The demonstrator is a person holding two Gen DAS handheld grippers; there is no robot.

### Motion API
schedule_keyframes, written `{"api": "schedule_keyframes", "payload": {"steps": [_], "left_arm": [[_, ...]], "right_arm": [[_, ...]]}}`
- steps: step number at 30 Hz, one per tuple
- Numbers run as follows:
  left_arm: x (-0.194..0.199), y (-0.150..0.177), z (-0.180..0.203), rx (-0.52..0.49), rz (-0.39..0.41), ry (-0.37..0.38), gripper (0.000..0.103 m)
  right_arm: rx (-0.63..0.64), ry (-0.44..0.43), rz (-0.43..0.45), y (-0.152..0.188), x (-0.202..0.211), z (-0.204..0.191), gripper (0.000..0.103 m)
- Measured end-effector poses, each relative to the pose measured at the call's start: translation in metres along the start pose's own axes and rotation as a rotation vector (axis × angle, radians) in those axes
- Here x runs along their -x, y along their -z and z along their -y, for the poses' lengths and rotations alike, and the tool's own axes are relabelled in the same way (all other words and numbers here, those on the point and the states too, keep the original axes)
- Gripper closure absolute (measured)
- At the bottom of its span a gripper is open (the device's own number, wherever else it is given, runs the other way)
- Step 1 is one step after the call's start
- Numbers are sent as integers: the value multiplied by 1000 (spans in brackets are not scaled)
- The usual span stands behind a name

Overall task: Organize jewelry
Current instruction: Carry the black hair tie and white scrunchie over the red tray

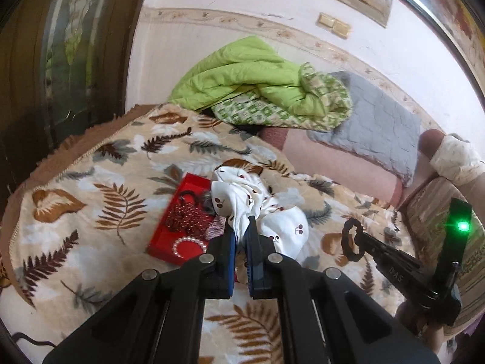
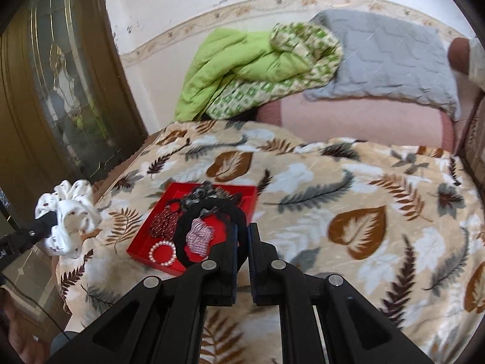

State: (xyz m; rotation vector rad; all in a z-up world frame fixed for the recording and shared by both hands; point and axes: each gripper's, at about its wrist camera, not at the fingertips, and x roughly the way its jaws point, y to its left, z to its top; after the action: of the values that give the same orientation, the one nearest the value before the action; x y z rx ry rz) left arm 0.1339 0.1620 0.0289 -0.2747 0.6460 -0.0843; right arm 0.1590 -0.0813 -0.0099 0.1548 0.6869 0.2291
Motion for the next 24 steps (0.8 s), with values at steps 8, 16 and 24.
{"api": "schedule_keyframes", "payload": {"steps": [8,16,24], "left_arm": [[-84,3,-44,17,-87,-24,98],[-126,19,-52,-9,-166,-62,98],[-145,27,-52,-20,-207,-109,97]], "right_arm": [[21,-19,-99,21,-76,-18,96],[51,0,-142,26,-124,-22,96],[48,-6,-188,37,-153,-23,96]]}}
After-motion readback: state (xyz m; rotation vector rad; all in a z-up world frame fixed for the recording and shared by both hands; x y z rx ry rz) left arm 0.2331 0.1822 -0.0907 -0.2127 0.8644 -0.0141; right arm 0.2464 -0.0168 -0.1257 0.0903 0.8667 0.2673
